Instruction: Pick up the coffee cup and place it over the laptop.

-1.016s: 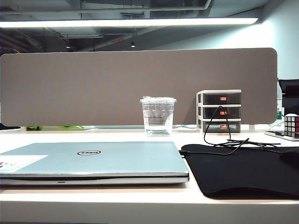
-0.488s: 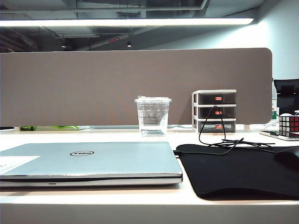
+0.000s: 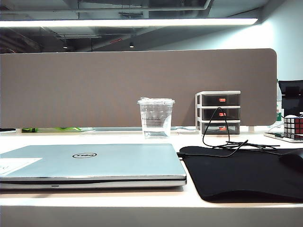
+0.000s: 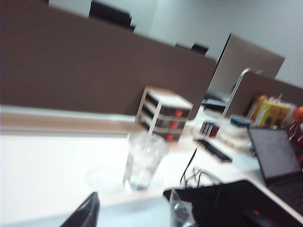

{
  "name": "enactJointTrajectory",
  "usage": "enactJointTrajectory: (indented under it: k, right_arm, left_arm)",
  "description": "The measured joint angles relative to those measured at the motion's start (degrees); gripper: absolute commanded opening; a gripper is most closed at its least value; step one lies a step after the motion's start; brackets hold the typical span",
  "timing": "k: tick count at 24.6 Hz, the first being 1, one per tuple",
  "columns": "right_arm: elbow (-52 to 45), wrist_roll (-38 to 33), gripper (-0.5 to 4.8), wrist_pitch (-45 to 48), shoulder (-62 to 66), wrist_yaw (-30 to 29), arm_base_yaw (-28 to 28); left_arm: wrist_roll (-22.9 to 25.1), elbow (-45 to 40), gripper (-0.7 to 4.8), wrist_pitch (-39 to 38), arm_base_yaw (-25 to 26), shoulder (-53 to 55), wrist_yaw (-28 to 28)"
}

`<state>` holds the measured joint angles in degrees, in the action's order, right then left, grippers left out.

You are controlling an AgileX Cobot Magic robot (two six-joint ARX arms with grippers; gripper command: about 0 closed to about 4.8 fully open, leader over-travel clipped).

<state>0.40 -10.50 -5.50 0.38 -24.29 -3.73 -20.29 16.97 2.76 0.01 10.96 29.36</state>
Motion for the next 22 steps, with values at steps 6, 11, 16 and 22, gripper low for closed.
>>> enactJointTrajectory:
  k: [6,11,16,22]
  right_arm:
    - [0.0,0.0,-0.06,0.1,0.0,-1.0,0.0]
    - [0.0,0.0,-0.06,0.5,0.0,-1.1,1.2]
    - [0.0,0.0,-0.06,0.6,0.0,-1.1,1.8]
    - [0.0,0.0,-0.06,0.4,0.0,-1.3,1.8]
  left_arm:
    - [1.0,1.0,1.88,8.0,0.0,13.3,0.7]
    - [6.6,1.7,2.41,19.7,0.0,30.2,2.6]
    - [10.4,1.8,3.71,34.1,0.0,45.3,4.6]
    - [14.1,2.1,3.68,53.7,0.0,57.7,5.0]
